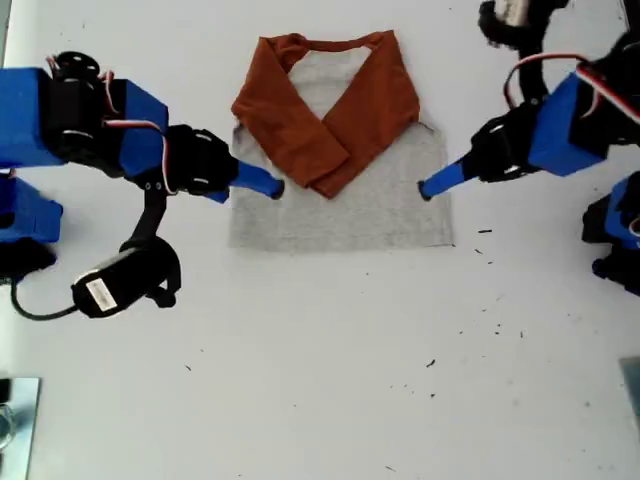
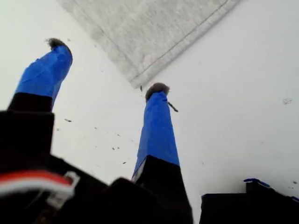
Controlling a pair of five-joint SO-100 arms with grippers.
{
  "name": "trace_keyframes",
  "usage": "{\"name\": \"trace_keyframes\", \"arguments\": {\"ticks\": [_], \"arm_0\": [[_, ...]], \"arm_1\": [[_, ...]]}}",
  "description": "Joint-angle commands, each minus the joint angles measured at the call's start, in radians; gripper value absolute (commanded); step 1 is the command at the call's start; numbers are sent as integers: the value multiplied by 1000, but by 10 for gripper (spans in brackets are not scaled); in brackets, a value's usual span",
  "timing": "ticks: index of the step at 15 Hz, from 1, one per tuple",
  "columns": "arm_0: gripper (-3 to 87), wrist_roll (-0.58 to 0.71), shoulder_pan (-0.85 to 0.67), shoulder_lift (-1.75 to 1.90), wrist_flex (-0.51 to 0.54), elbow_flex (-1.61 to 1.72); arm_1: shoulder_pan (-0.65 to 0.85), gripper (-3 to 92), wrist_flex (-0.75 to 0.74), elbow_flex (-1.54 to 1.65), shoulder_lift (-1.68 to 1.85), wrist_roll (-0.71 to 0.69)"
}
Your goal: Fold t shirt
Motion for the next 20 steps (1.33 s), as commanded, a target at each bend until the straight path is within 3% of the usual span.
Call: {"name": "trace_keyframes", "arguments": {"ticks": [1, 3, 5, 7, 9, 10, 14, 17, 20], "arm_0": [[304, -46, 43, -74, -83, 51], [311, -78, 58, -189, -124, 63], [269, -80, 58, -236, -232, 117], [40, -60, 20, -314, -293, 135], [-3, -51, -3, -387, -268, 98], [-3, -48, 0, -387, -275, 97], [-3, -38, 109, -230, -282, 80], [-3, -81, 324, -89, -282, 58], [-3, -202, 558, -106, -321, 43]], "arm_1": [[-18, 316, -140, 63, -69, 29], [-18, 314, -253, 115, -181, 38], [-23, 295, -351, 144, -295, 48], [-25, 178, -476, 209, -377, 69], [-37, 94, -561, 235, -497, 91], [-57, 33, -566, 219, -535, 109], [-175, 32, -428, 149, -305, 120], [-387, 30, -236, 137, 78, 215], [-618, 30, -253, 129, 127, 344]]}}
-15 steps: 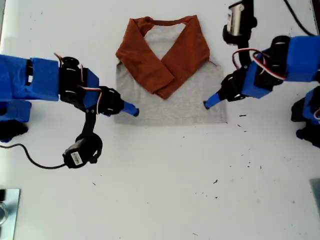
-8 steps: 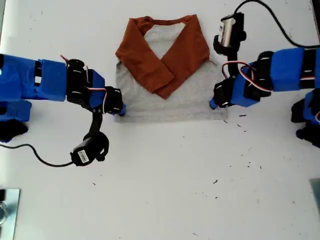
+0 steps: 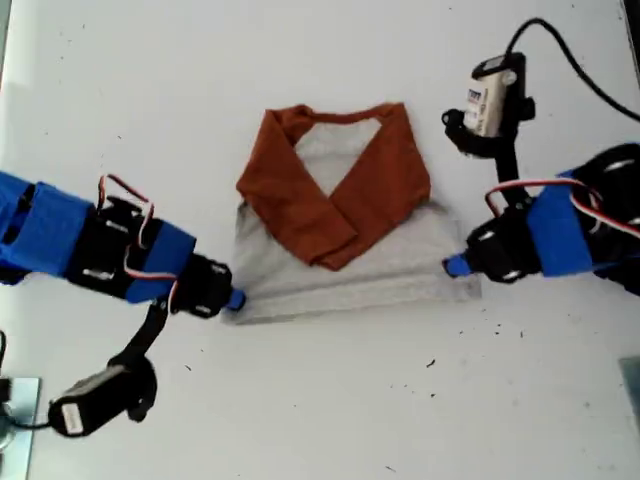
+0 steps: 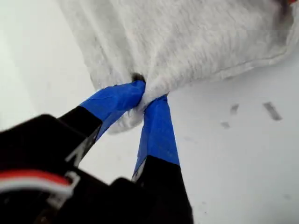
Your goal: Fold t shirt
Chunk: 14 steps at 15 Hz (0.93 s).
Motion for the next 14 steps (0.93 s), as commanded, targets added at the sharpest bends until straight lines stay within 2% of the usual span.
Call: {"name": "trace_keyframes", "arguments": {"ticks": [1, 3, 4, 5, 7, 8, 9, 10, 11, 14], "arm_0": [[-3, -48, 124, 25, -21, -72], [-3, -3, 51, 135, -6, -63], [-3, 55, -54, 219, 20, -38], [-3, 150, -204, 318, 17, 28], [-3, 342, -629, 446, -80, 210], [68, 374, -830, 434, -121, 262], [261, 387, -942, 408, -146, 290], [351, 356, -994, 388, -141, 324], [361, 295, -1006, 403, -137, 383], [242, 198, -888, 742, -190, 604]], "arm_1": [[-60, 30, -51, -44, 35, 21], [77, 30, -120, -72, 35, -91], [178, 30, -130, -103, 37, -158], [295, 30, -161, -109, 40, -207], [572, 31, -272, -29, 61, -279], [753, 114, -382, 101, 156, -256], [888, 296, -483, 242, 250, -219], [982, 296, -385, 331, 370, -155], [1031, 295, -273, 448, 565, -106], [969, 295, -6, 678, 1058, -87]]}}
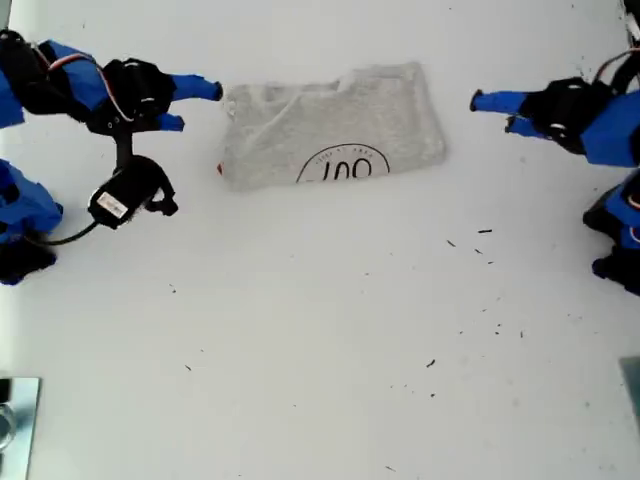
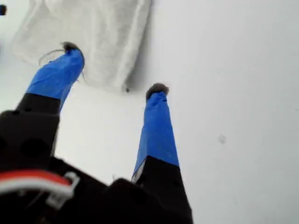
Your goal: Fold t shirt
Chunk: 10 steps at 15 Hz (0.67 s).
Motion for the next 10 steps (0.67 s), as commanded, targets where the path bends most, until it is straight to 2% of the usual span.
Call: {"name": "trace_keyframes", "arguments": {"ticks": [1, 2, 4, 6, 7, 8, 10], "arm_0": [[219, -64, 123, 311, -21, 114], [142, -87, 189, 449, -29, 209], [74, -176, 364, 730, -21, 430], [-2, -316, 549, 1161, 57, 689], [-2, -367, 580, 1324, 219, 726], [-2, -357, 594, 1318, 288, 733], [94, -310, 695, 1319, 313, 733]], "arm_1": [[-98, 294, 133, 75, 236, 32], [-158, 294, 143, 98, 235, 43], [-268, 294, 147, 152, 235, 74], [-339, 290, 167, 227, 235, 91], [-362, 265, 172, 273, 235, 118], [-370, 243, 193, 296, 222, 164], [-396, 239, 207, 290, 235, 89]]}}
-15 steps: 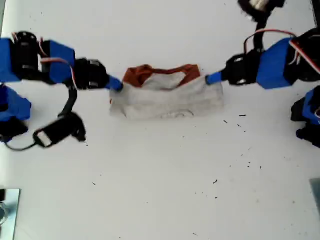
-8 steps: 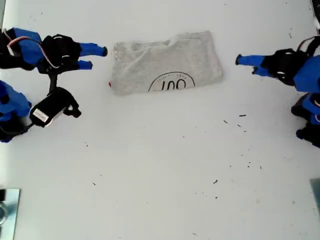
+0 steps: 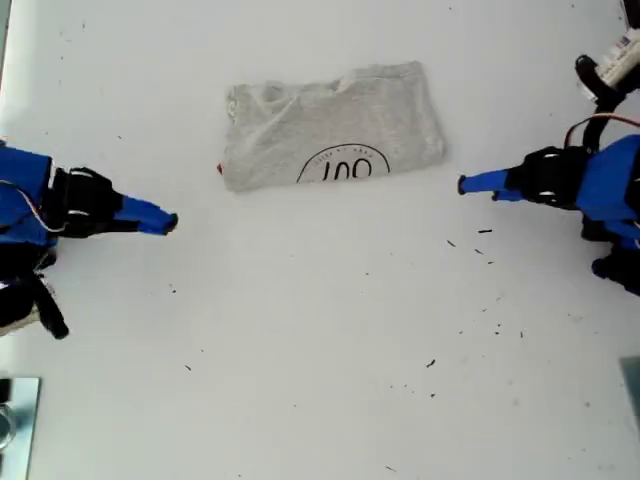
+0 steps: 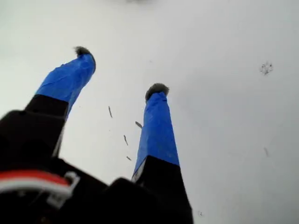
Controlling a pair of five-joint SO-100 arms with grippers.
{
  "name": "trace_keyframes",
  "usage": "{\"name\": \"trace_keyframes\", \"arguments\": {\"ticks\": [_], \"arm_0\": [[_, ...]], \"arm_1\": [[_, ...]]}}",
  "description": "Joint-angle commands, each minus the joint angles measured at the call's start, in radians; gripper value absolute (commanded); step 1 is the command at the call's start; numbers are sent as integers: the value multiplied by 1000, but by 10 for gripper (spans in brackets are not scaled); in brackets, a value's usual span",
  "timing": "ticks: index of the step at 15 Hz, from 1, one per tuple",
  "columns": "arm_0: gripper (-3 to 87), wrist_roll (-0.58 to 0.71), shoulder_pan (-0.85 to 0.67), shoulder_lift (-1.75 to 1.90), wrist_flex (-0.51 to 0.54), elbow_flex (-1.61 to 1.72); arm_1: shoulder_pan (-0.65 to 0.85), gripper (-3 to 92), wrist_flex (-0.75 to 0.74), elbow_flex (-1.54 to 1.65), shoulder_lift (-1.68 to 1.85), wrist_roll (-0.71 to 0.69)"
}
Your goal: Fold t shirt
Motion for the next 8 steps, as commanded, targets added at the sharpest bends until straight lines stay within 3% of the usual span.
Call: {"name": "trace_keyframes", "arguments": {"ticks": [1, 2, 8], "arm_0": [[114, 15, 115, 31, 15, 11], [114, 15, 155, 31, 15, 11], [114, 15, 236, 31, 15, 11]], "arm_1": [[-8, 239, 12, 60, 9, -221], [-5, 239, 12, 58, 9, -522], [-5, 232, 21, 55, 9, -538]]}}
